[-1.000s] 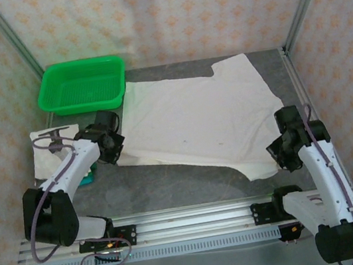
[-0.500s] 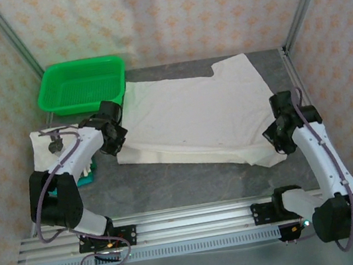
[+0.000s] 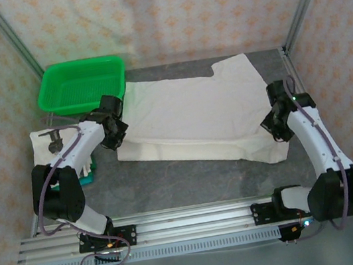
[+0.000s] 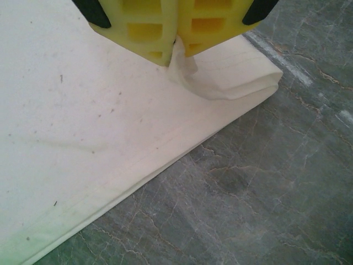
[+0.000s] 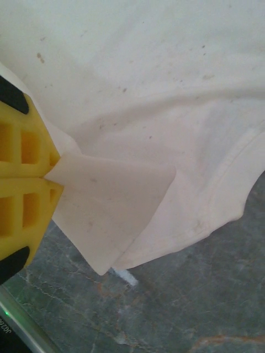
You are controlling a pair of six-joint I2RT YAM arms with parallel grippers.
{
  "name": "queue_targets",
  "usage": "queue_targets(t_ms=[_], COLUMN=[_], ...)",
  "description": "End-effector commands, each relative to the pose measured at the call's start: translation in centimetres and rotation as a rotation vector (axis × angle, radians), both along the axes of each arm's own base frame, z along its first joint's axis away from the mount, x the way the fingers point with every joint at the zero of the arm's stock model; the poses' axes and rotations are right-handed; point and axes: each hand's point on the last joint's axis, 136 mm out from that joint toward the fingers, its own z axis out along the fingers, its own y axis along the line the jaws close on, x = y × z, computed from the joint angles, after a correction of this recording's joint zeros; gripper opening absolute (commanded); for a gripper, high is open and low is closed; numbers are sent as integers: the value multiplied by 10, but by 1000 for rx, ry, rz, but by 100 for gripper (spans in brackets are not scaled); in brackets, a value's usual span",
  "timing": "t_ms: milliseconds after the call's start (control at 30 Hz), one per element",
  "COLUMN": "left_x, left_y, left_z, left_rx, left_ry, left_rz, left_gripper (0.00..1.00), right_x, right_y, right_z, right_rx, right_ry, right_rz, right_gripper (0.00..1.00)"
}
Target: Fold and stack the t-shirts
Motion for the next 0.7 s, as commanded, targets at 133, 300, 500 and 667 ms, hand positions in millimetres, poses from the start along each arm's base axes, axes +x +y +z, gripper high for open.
queue_targets(t_ms=[133,300,500,667], left_x=[1,6,10,10], left_y=[13,12,12,13], left_z=[-3,-5,-8,-10], left_rx=[66,66,73,80], left_ry=[40,47,61,73], left_rz=[10,4,3,5], left_gripper=[0,0,0,0], right_x=[30,46,64,76], right_y=[-13,-14,-17,-18], right_z=[15,13,11,7], right_rx=[-72,-78,-96,-99], right_ry=[-41,-54,-68,-72], right_rz=[28,36,39,37], right_gripper=[0,0,0,0])
